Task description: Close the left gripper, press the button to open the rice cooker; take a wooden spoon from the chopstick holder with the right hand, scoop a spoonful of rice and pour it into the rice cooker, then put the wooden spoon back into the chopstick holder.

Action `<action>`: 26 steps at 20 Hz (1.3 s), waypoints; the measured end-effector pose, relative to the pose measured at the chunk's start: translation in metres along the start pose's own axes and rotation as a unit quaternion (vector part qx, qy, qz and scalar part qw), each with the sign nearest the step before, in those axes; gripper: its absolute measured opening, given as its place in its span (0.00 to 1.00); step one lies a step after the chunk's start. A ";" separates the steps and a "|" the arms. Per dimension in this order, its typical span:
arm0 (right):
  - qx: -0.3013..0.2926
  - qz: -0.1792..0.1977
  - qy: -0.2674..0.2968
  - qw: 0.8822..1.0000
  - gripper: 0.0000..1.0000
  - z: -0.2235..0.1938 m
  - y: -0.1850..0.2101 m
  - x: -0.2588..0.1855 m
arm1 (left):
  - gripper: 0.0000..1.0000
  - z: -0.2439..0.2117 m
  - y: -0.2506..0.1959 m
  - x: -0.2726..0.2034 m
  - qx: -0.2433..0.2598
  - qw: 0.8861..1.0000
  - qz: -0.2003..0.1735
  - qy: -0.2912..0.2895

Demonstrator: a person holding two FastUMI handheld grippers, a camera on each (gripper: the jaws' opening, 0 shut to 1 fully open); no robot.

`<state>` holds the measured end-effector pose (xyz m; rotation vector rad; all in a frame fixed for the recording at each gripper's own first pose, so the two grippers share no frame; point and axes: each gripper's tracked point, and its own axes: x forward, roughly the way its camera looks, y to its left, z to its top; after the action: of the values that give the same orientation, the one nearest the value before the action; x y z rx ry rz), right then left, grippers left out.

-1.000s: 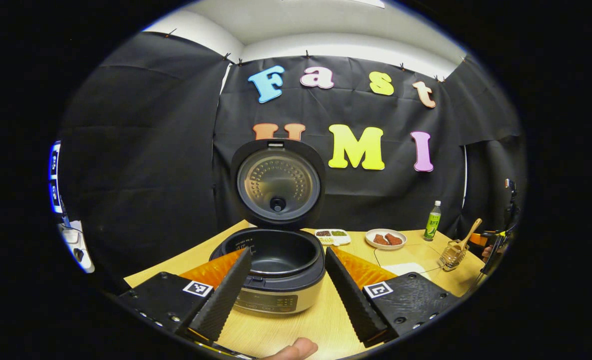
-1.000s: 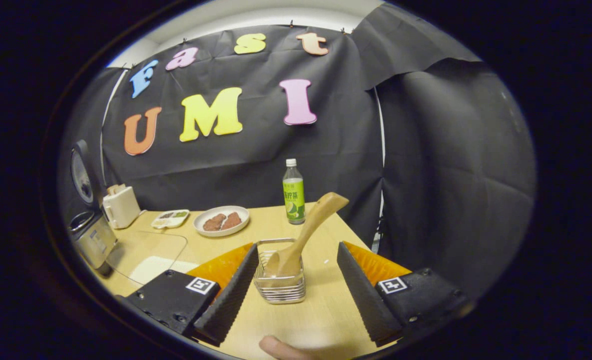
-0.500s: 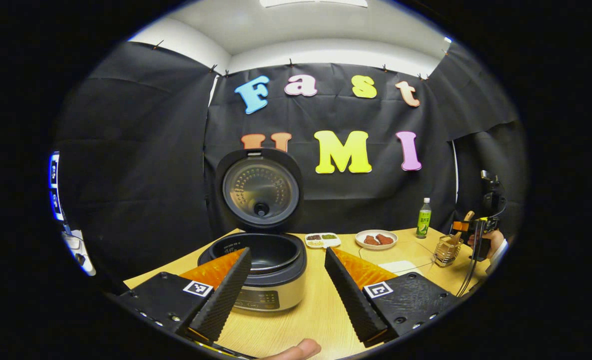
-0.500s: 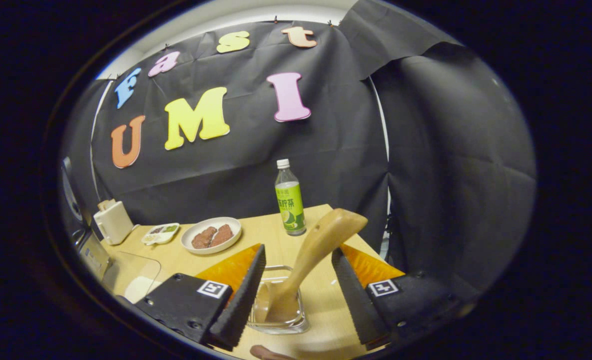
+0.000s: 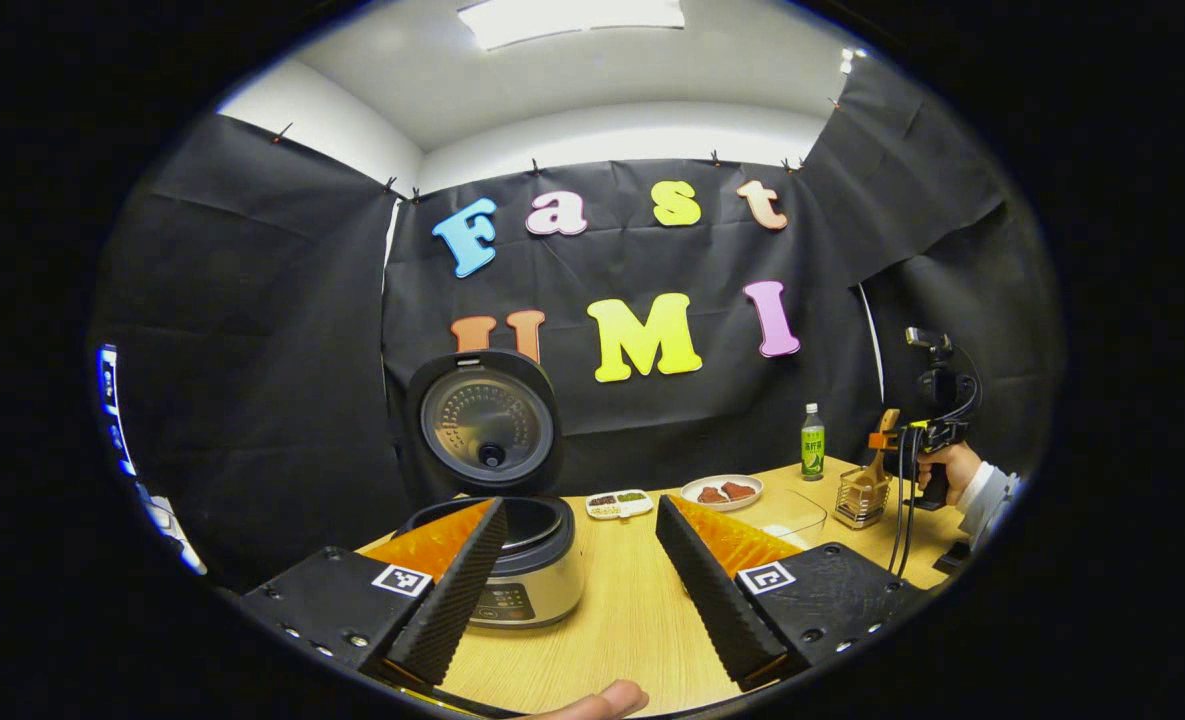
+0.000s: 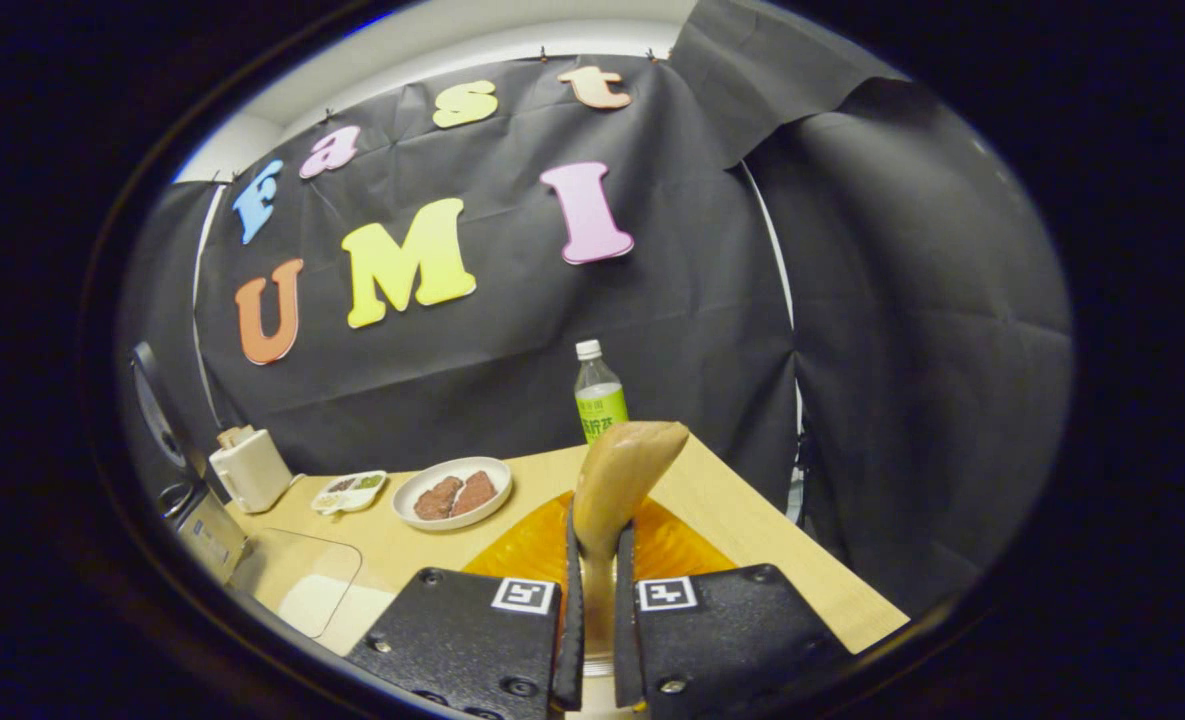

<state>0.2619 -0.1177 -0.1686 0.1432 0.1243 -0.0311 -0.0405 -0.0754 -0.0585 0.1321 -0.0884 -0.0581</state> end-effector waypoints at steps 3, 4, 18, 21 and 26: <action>-0.026 0.000 -0.041 0.999 0.16 0.032 0.013 -0.018 | 0.95 -0.007 -0.004 -0.008 -0.018 1.000 -0.010 0.012; -0.037 -0.001 -0.057 0.998 0.16 0.044 0.019 -0.025 | 0.95 -0.011 -0.003 -0.007 -0.023 1.000 -0.011 0.016; -0.091 0.072 -0.091 0.989 0.16 0.063 0.200 -0.091 | 0.96 -0.004 0.046 -0.038 -0.077 0.997 0.001 0.008; -0.105 0.086 -0.078 0.988 0.16 0.040 0.236 -0.090 | 0.96 -0.010 0.054 -0.044 -0.081 0.997 -0.005 0.012; -0.150 0.072 -0.076 0.983 0.16 0.001 0.261 -0.072 | 0.96 -0.021 0.075 -0.041 -0.074 0.997 0.012 0.021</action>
<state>0.2013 0.1421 -0.1216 -0.1515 -0.0343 0.1207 -0.0757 0.0037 -0.0726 -0.0166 -0.0443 -0.0380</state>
